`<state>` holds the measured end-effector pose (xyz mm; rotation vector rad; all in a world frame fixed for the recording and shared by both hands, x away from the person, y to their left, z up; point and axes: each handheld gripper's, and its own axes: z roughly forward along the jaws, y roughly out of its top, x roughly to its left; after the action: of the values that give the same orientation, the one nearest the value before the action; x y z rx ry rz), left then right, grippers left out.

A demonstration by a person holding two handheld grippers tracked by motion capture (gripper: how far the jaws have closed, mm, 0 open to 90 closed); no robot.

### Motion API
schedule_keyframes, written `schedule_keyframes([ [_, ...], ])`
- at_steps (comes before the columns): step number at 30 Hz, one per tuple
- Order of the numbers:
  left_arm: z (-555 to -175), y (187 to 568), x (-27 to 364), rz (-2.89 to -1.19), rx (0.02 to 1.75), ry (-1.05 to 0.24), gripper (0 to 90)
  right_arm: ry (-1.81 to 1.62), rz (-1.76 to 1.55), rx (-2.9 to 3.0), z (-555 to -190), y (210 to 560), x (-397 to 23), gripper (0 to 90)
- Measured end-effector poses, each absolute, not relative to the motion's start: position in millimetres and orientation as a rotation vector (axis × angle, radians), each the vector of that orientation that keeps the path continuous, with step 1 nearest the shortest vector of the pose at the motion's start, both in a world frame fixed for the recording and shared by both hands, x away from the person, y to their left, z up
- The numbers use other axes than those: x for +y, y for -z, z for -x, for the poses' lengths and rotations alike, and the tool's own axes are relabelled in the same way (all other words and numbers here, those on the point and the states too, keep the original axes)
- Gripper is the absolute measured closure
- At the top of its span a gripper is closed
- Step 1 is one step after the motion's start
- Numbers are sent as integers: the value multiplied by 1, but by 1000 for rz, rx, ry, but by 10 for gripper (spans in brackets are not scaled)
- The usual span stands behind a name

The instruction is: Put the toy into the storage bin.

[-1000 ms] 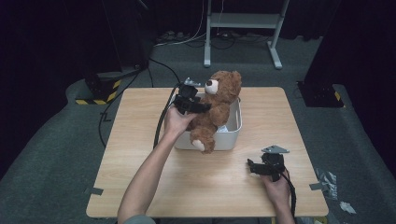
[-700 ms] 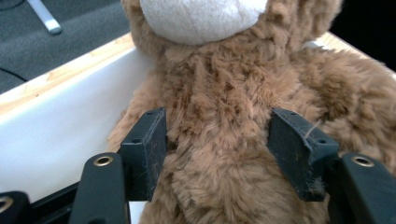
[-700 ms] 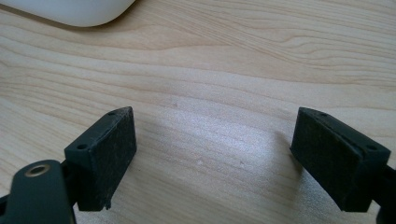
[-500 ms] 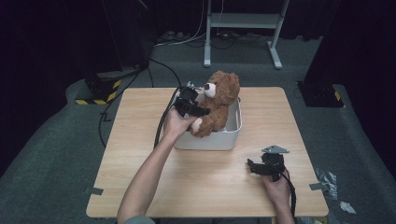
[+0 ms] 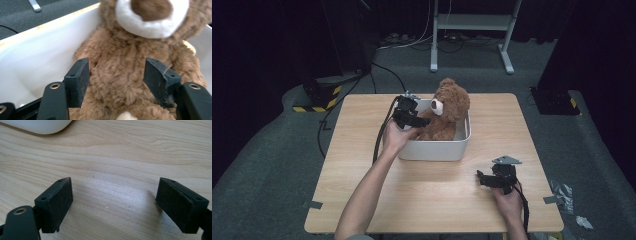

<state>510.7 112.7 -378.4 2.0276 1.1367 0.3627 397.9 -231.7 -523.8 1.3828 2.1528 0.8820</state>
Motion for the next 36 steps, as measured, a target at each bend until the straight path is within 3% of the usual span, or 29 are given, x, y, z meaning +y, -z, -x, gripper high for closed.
schedule_keyframes([
  [36,-477,362,151,-1884,1147,-481,381,-882,-1383,2153,-398,524,-232,137],
])
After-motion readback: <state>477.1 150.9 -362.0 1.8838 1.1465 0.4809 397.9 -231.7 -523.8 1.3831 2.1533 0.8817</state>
